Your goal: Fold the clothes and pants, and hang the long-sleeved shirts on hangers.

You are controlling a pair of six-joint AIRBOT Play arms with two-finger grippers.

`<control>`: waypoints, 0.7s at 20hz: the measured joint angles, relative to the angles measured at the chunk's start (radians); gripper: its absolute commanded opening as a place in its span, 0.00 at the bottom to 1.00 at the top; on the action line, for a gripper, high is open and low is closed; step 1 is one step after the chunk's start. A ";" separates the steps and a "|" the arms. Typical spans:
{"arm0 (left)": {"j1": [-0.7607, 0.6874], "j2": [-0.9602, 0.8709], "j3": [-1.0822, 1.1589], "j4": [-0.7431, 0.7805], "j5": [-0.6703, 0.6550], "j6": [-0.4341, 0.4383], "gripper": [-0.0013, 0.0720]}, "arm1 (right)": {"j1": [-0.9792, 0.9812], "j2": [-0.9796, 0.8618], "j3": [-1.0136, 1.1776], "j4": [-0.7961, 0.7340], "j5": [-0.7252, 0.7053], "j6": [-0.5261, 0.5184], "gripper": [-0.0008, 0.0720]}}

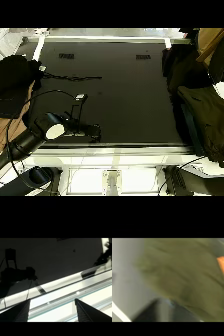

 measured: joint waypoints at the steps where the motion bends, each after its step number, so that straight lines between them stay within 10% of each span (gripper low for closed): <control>1: 0.000 0.000 0.000 0.000 0.000 0.000 0.88 | 0.047 0.020 0.011 0.089 -0.009 -0.015 0.05; 6: 0.000 0.000 0.000 0.000 0.000 0.000 0.88 | 0.418 0.106 0.031 0.236 -0.035 -0.106 0.05; 14: 0.000 0.000 0.000 0.000 0.000 0.000 0.88 | 0.921 0.137 0.035 -0.038 -0.015 -0.168 0.05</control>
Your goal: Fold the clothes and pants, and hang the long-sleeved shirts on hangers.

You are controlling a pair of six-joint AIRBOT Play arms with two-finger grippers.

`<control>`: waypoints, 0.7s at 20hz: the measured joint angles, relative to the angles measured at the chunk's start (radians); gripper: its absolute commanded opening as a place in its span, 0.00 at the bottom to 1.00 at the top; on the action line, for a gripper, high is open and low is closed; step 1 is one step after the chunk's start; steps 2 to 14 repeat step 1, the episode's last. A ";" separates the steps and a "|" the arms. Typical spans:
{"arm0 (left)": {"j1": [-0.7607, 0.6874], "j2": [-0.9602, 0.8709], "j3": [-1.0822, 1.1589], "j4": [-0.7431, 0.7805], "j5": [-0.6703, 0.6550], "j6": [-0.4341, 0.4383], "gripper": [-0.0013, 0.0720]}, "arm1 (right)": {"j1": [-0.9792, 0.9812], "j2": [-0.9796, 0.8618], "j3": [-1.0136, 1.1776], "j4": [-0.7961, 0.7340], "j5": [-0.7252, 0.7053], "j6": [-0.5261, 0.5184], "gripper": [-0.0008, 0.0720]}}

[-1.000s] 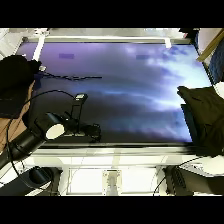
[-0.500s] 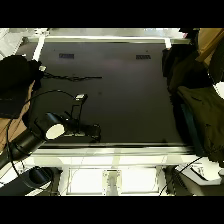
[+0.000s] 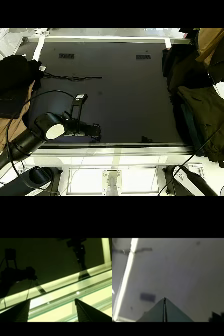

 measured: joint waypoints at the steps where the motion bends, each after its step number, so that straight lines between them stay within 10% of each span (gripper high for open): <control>1: 0.000 0.000 0.000 0.000 0.000 0.000 0.88 | 0.030 0.001 0.000 -0.020 0.008 -0.001 0.05; 14: 0.000 0.000 0.000 0.000 0.000 0.000 0.88 | 0.030 0.001 0.000 -0.020 0.008 -0.001 0.05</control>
